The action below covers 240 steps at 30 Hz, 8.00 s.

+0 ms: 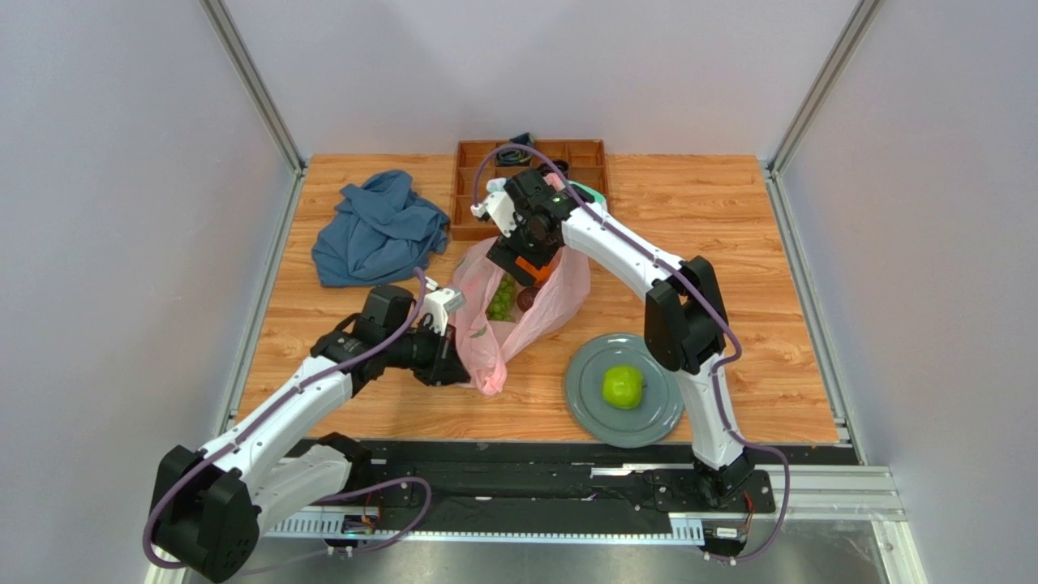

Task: Take the fake fruits out of the plastic bag
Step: Take out the fake fruit from the plastic bag, then place the fake fruit on the plate, then adjust the plastic bag at the center of the board.

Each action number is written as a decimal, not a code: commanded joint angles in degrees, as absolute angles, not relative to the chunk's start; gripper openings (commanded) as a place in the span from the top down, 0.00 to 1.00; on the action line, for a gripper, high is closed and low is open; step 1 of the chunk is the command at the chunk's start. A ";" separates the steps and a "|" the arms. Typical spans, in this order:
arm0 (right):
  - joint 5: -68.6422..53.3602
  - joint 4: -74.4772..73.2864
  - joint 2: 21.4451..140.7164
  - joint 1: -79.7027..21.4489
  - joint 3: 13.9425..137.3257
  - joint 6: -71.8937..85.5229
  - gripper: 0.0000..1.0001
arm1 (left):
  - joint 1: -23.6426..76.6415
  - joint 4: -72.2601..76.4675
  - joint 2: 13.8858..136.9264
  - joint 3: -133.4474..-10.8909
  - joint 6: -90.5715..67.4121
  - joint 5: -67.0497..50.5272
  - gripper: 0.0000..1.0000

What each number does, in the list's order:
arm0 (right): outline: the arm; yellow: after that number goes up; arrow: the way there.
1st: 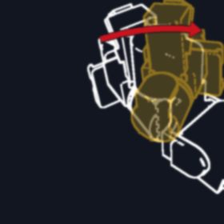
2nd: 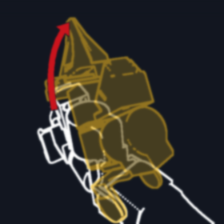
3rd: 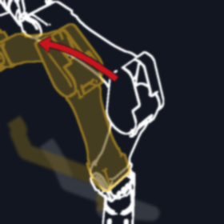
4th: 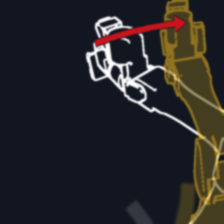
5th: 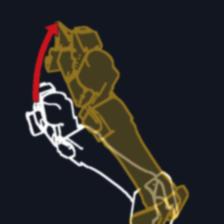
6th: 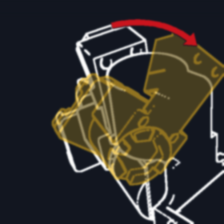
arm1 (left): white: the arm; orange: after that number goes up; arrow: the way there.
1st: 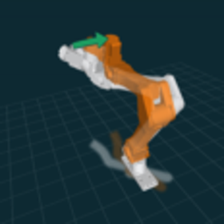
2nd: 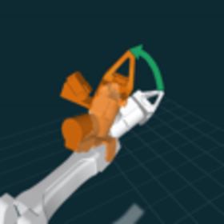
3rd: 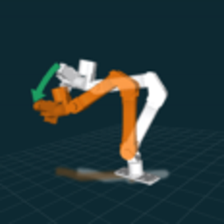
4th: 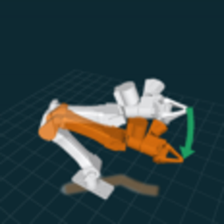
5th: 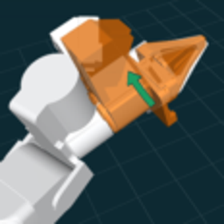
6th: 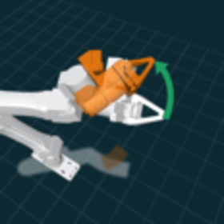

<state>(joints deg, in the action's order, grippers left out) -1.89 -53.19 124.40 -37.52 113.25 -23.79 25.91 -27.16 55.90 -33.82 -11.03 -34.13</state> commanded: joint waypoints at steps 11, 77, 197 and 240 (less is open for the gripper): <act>-5.72 -56.69 133.41 -35.77 124.00 -23.12 0.08 | 26.19 -26.19 58.89 -35.95 -8.79 -40.25 1.00; -49.30 -63.81 112.15 -34.28 120.67 -16.17 0.39 | 14.41 -15.32 62.75 -56.88 -20.45 -56.15 0.05; -18.99 -61.97 72.33 -10.54 51.86 -69.60 0.44 | 7.38 -26.36 73.58 -58.45 -17.76 -60.21 0.02; -23.12 -54.32 66.00 -20.11 83.22 -34.11 0.01 | 39.29 -40.34 82.18 -73.56 8.96 -18.64 0.53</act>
<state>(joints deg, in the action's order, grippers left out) -21.43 -59.00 67.02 -16.05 78.72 -38.09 38.89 -41.63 82.54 -70.78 8.82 -23.18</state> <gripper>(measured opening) 0.992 0.574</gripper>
